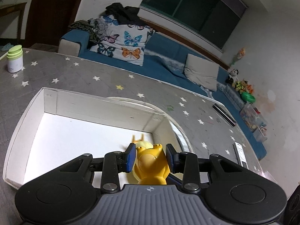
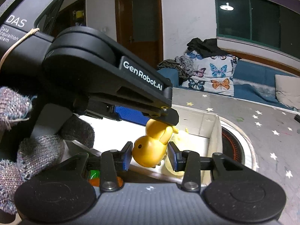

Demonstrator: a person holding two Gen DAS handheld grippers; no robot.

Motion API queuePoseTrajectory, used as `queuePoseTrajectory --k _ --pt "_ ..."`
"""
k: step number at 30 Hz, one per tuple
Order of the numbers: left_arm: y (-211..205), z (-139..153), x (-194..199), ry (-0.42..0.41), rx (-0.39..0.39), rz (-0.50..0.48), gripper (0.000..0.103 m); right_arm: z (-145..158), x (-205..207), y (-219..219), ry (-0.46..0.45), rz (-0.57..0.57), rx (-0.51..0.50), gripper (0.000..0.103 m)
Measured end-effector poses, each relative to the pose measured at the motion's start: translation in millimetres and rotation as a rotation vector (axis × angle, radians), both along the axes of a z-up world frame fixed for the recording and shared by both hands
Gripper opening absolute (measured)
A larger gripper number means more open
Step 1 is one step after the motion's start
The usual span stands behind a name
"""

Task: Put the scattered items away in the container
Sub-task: 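Carry the rubber duck with the left tool into the white box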

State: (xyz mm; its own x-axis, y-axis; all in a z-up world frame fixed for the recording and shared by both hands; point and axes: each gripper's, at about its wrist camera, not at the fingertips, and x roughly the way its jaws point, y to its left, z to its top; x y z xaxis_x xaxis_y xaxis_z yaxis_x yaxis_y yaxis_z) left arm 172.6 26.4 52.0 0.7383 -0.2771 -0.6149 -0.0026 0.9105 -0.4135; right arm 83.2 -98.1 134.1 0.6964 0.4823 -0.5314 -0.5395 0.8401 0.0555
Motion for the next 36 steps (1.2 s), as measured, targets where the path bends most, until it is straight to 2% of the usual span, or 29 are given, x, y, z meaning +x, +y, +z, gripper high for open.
queuePoseTrajectory --k 10,18,24,31,36 --pt "30 -31 26 0.085 -0.068 0.045 0.037 -24 40 20 0.083 0.044 -0.028 0.04" --pt "38 -46 35 0.129 -0.105 0.041 0.037 -38 52 24 0.126 0.052 -0.043 0.041" --pt "34 -48 35 0.138 -0.069 0.025 0.036 -39 56 22 0.127 0.038 -0.052 0.042" --pt "30 -38 24 0.108 -0.019 0.009 0.036 -37 49 19 0.114 0.033 -0.044 0.043" --pt "29 -28 7 0.078 0.02 -0.001 0.036 -31 34 18 0.083 0.022 -0.023 0.052"
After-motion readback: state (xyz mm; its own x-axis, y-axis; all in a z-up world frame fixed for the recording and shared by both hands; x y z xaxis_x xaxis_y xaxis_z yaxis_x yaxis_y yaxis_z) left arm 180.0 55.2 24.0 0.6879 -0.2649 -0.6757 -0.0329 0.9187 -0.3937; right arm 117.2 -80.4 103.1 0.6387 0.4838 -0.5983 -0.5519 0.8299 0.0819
